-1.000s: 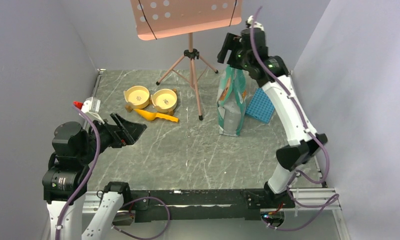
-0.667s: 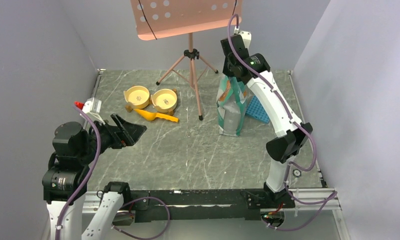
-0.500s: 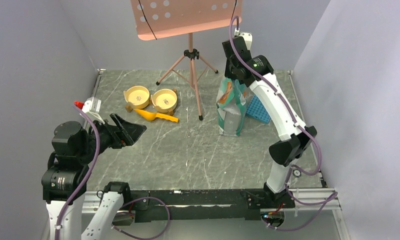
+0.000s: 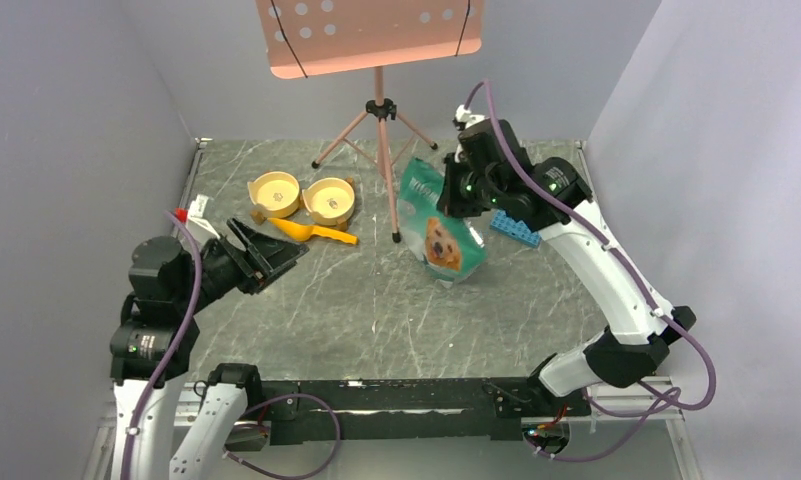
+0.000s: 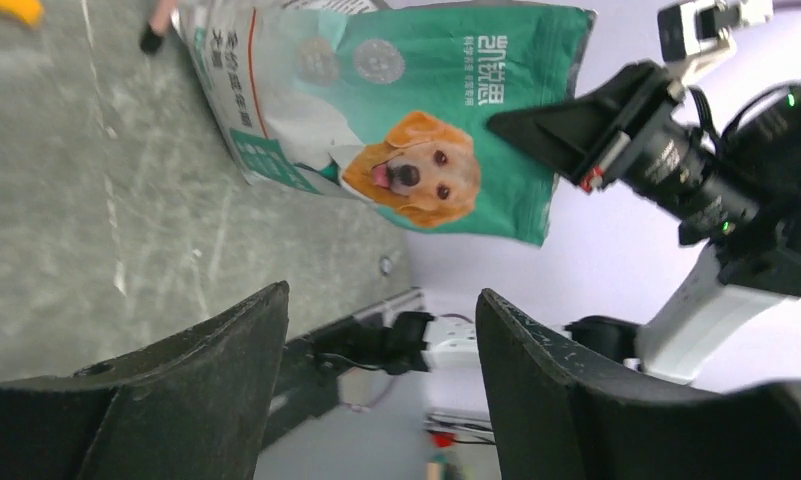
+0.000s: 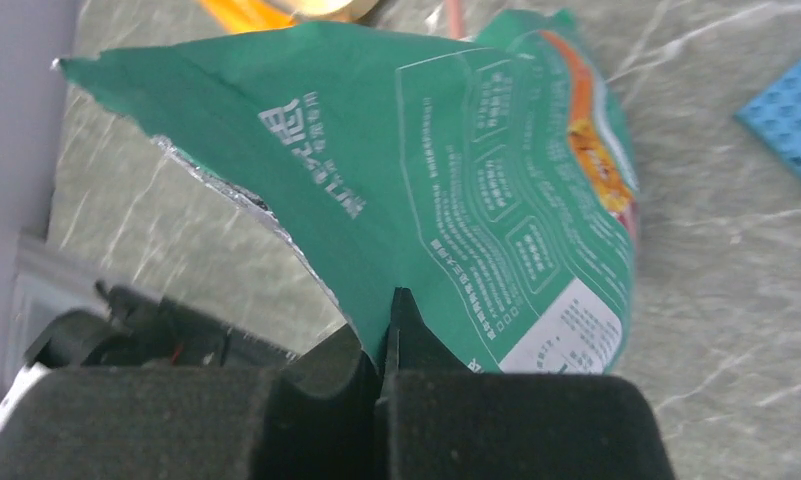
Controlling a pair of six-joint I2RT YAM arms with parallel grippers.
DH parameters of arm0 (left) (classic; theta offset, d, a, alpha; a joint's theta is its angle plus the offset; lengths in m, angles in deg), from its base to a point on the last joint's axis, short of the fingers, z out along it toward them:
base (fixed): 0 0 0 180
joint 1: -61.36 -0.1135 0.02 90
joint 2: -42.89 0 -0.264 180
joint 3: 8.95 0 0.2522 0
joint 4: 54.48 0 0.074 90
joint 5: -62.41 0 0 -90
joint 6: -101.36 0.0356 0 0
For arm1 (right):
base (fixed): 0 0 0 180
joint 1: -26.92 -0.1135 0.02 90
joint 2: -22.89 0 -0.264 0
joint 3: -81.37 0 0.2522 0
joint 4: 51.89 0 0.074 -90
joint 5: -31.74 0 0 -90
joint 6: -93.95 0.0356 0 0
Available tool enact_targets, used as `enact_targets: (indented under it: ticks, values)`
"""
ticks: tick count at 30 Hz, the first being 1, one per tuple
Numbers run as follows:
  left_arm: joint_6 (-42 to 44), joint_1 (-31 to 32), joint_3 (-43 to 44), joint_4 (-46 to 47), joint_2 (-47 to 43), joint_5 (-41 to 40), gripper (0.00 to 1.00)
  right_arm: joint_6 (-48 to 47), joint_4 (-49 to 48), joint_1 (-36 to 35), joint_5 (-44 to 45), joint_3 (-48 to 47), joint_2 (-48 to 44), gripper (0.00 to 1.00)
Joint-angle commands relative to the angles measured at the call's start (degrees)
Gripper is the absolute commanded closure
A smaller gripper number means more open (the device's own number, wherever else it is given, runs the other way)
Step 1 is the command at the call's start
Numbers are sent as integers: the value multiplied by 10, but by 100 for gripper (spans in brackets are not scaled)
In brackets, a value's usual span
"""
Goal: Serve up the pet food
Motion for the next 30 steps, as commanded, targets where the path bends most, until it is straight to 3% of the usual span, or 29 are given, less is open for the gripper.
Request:
enact_targets:
  ticks: [1,6,11,16,22,25,28,30]
  values:
    - [-198,20,-64,119,-50,16,26,68,-33,-64,-65,-13,-48,100]
    - [-212,58,-20,61,-26,-16,19,118,-109,-135,-39,53,-64,100]
    - [-249,114,20,39,10,-37,14,119,-139,-209,-3,10,-2,100]
    - [-286,182,33,29,25,-100,19,110,-138,-220,1,-12,33,100]
    - [-357,249,-7,73,34,-148,10,80,-138,-221,-34,-23,47,100]
    - [-373,257,-8,110,51,-179,20,68,-148,-221,-49,-3,38,100]
    - [-323,265,52,66,92,-232,29,57,-142,-221,-58,-2,39,100]
    - [-295,267,84,38,120,-245,43,57,-147,-220,-56,8,36,100]
